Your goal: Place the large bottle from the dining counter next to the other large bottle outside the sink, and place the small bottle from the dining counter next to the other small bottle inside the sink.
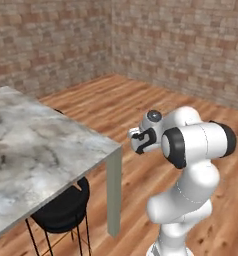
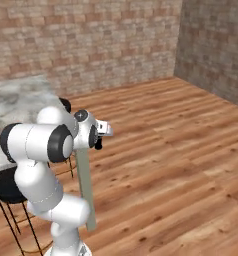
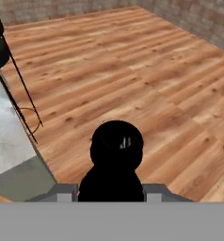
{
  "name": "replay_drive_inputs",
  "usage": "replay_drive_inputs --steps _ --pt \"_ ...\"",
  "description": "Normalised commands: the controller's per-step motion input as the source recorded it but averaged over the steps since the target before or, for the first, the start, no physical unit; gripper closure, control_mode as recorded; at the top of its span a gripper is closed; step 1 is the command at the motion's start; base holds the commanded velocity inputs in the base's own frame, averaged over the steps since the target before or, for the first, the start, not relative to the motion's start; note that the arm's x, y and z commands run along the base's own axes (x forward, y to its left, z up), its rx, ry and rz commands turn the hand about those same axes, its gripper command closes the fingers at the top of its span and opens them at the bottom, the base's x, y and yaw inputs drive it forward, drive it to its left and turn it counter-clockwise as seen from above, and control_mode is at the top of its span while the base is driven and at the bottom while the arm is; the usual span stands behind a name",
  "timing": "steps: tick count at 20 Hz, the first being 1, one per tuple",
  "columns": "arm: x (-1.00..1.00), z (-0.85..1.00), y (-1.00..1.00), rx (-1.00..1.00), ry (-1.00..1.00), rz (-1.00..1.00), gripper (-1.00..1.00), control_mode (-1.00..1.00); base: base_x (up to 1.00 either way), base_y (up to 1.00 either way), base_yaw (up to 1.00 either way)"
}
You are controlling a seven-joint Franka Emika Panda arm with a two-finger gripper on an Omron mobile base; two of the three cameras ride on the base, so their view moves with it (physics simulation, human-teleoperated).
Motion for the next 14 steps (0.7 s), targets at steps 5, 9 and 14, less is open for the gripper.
replay_drive_inputs --steps 5,9,14 --pt "0.0 0.0 0.0 0.0 0.0 0.0 1.0 1.0 0.0 -0.38 -0.35" --pt "0.0 0.0 0.0 0.0 0.0 0.0 1.0 1.0 0.0 -0.4 -0.34" --pt "0.0 0.0 0.0 0.0 0.0 0.0 1.0 1.0 0.0 -0.4 -0.36"
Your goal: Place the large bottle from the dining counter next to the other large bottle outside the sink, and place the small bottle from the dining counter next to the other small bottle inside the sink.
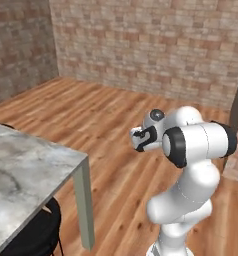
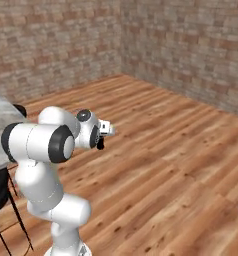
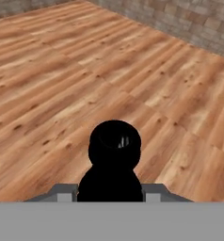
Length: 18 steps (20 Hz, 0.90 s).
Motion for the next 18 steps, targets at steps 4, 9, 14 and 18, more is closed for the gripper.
replay_drive_inputs --steps 4,9,14,18 --pt "0.0 0.0 0.0 0.0 0.0 0.0 1.0 1.0 0.0 -0.42 -0.33" --pt "0.0 0.0 0.0 0.0 0.0 0.0 1.0 1.0 -0.01 -0.42 -0.33" --pt "0.0 0.0 0.0 0.0 0.0 0.0 1.0 1.0 -0.05 -0.4 -0.35" --pt "0.0 0.0 0.0 0.0 0.0 0.0 1.0 1.0 0.0 -0.41 -0.36"
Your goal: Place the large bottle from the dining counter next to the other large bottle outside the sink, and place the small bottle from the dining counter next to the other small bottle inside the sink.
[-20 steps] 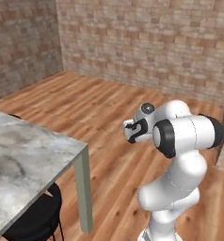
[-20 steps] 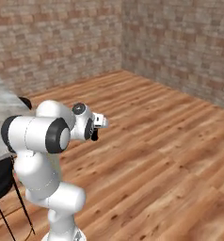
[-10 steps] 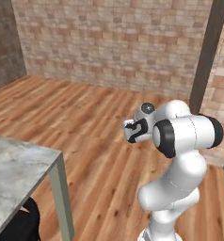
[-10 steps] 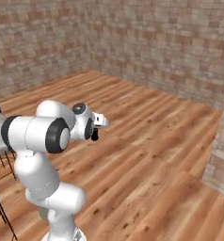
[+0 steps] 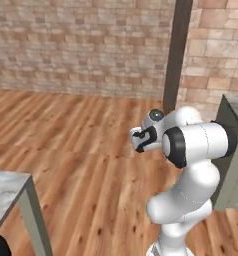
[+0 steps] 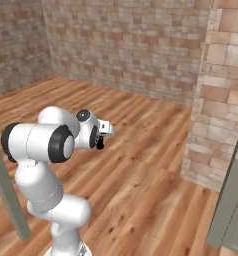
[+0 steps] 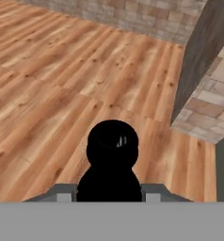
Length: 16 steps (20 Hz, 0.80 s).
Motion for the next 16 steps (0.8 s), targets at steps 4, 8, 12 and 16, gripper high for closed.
replay_drive_inputs --steps 4,8,12,16 --pt "0.0 0.0 0.0 0.0 0.0 0.0 1.0 1.0 0.0 -0.44 -0.35" --pt "0.0 0.0 0.0 0.0 0.0 0.0 1.0 1.0 0.0 -0.45 -0.35" --pt "0.0 0.0 0.0 0.0 0.0 0.0 1.0 1.0 0.0 -0.39 -0.34" --pt "0.0 0.0 0.0 0.0 0.0 0.0 1.0 1.0 0.0 -0.41 -0.35"
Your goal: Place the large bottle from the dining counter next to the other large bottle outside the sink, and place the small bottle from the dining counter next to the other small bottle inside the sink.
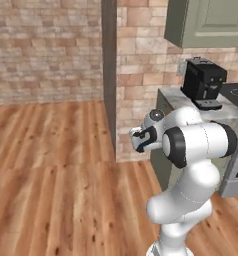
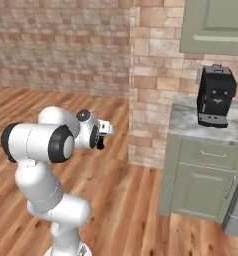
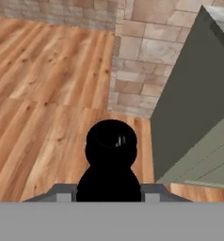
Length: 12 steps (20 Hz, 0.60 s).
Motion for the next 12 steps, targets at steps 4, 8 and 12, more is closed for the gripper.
replay_drive_inputs --steps 4,8,12 --pt "0.0 0.0 0.0 0.0 0.0 0.0 1.0 1.0 0.0 -0.41 -0.36" --pt "0.0 0.0 0.0 0.0 0.0 0.0 1.0 1.0 0.0 -0.42 -0.36" --pt "0.0 0.0 0.0 0.0 0.0 0.0 1.0 1.0 0.0 -0.39 -0.34"
